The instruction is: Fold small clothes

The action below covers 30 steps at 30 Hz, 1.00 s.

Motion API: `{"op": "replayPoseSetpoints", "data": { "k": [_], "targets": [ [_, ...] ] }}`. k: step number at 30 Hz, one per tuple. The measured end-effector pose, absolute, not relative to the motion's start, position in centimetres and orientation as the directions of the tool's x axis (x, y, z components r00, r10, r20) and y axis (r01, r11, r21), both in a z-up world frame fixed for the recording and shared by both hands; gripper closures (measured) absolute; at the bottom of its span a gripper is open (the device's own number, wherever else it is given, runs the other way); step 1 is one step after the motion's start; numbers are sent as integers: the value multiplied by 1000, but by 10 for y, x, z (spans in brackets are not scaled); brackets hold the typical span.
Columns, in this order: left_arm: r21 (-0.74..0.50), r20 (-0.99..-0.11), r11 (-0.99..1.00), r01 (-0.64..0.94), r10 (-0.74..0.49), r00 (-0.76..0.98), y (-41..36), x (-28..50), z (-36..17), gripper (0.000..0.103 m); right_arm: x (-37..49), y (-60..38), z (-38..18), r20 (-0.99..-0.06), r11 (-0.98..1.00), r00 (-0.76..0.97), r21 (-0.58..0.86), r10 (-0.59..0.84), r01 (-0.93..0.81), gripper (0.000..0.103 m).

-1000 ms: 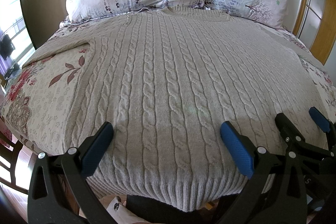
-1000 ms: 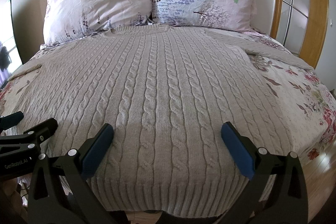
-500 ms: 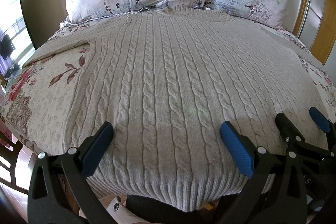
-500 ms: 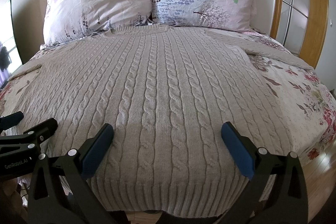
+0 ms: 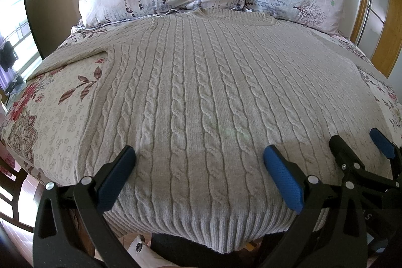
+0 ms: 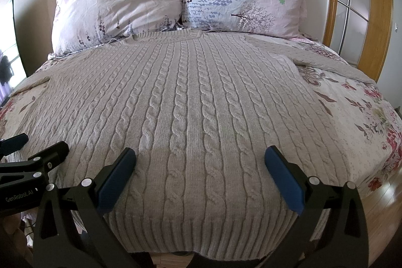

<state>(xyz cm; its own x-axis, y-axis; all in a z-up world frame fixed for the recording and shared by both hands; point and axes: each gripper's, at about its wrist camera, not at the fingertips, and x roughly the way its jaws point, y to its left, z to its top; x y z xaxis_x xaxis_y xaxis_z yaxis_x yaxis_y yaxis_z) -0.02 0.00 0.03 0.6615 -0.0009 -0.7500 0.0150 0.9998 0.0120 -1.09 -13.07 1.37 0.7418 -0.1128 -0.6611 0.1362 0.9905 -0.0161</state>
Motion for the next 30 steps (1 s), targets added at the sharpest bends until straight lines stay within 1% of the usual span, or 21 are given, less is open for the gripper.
{"op": "replayPoseSetpoints", "data": {
  "k": [11,17,22,23,25,28,30],
  "targets": [
    [13,-754,1000,16,-1,657,0,0,0,2,-10,-131,12,-667,991,737,-19,-111,132,1],
    [14,-780,1000,24,-4,626,0,10,-2,2,-8,-132,10,-675,995,733,-25,-89,98,1],
    [17,-811,999,42,-10,585,1,17,2,2,0,-141,9,-671,1000,741,-10,5,-16,1],
    [19,-816,999,46,-11,577,1,18,2,2,5,-147,10,-677,999,735,3,32,-41,1],
    [21,-832,998,66,-19,555,2,24,4,2,12,-160,16,-685,999,728,27,44,-35,1],
    [21,-832,997,75,-24,554,6,37,11,2,28,-202,42,-663,994,746,110,51,29,1],
    [38,-811,998,57,-2,586,12,49,22,2,42,-242,65,-638,978,769,187,46,97,1]
  ]
}}
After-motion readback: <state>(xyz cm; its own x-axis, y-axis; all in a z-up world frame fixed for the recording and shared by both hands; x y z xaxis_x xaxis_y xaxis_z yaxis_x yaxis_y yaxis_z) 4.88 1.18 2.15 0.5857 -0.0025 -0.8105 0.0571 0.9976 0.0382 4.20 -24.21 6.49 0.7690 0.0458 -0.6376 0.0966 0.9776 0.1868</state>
